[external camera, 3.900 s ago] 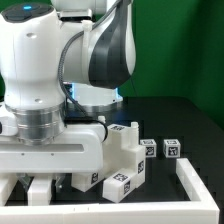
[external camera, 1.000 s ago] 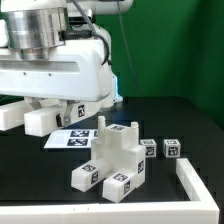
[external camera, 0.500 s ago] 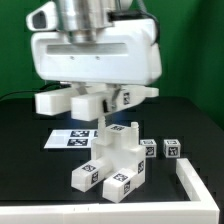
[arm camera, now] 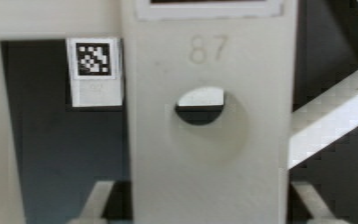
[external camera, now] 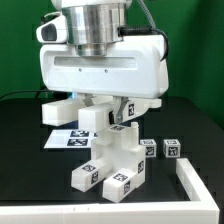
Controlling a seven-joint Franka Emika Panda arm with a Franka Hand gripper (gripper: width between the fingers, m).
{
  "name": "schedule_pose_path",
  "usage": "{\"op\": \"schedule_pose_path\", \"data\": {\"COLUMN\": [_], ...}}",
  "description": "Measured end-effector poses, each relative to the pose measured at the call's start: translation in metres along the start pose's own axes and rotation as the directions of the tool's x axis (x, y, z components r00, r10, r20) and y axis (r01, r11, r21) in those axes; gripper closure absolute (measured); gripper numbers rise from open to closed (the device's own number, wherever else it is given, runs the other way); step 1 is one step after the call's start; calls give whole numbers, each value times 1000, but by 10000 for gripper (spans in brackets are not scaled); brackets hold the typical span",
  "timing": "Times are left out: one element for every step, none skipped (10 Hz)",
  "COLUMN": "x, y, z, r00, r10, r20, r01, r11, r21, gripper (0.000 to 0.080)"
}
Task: Assemble chair
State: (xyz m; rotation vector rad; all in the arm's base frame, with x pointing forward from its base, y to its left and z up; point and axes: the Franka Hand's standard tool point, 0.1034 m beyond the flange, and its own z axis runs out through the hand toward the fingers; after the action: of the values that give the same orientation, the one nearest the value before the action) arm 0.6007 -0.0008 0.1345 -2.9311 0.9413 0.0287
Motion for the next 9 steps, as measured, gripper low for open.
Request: {"op": "schedule_pose_path", "data": {"x": [-9, -19, -22, -24, -25, -25, -25, -25, -25], "y": [-4, -9, -11, -12, -12, -11, -11, -11, -11], "z": [4, 7, 8, 9, 11, 11, 12, 12, 13], "r00": [1000, 1000, 1000, 1000, 1000, 1000, 1000, 1000, 1000], "r10": [27, 21, 16, 13, 12, 13, 13, 13, 13], "r20": [-6, 2, 4, 1, 3, 3, 4, 4, 5], "r01": [-27, -21, -16, -13, -12, -13, -13, -13, -13], "r11": [1000, 1000, 1000, 1000, 1000, 1000, 1000, 1000, 1000], "r21": [1, -2, -3, -3, -4, -5, -6, -6, -7], "gripper": [515, 515, 515, 515, 515, 515, 515, 515, 515]}}
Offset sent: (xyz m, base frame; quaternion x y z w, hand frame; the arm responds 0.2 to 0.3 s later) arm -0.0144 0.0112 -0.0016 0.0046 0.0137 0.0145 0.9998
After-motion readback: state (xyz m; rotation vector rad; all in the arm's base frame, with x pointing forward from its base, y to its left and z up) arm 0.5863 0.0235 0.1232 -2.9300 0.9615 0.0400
